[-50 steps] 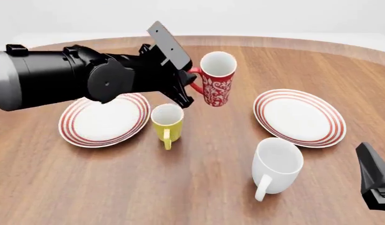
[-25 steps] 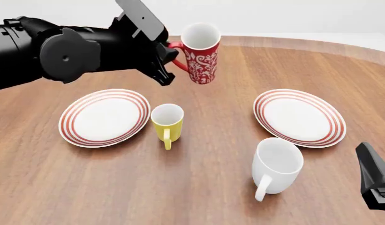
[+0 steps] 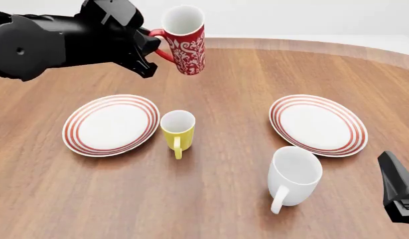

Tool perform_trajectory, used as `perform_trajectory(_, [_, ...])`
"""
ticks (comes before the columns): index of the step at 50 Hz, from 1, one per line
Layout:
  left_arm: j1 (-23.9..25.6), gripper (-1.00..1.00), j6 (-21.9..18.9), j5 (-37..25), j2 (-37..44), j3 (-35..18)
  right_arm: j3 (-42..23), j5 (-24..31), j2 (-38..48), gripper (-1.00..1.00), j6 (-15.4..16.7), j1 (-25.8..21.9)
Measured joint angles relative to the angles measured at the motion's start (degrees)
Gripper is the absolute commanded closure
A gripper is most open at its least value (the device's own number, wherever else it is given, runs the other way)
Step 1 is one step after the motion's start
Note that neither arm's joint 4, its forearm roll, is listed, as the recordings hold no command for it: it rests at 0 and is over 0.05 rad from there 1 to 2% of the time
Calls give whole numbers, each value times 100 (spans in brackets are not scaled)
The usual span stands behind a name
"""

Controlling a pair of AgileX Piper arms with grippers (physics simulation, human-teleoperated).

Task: Put the red mug on the left plate.

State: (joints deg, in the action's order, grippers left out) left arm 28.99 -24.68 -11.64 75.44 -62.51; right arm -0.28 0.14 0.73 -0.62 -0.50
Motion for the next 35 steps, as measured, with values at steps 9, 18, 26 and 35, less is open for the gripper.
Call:
perform_trajectory(9, [-304,100,14,42,-151,183,0,0,0,-100,0,0])
perform_trajectory(18, [-592,100,-3,36,-293,330,0,0,0,-100,0,0])
perform_trajectory(26, [-824,100,10,58,-437,473,0,0,0,-100,0,0])
perform_trajectory(35, [-1076,100,67,130,-553,622,0,0,0,-100,0,0])
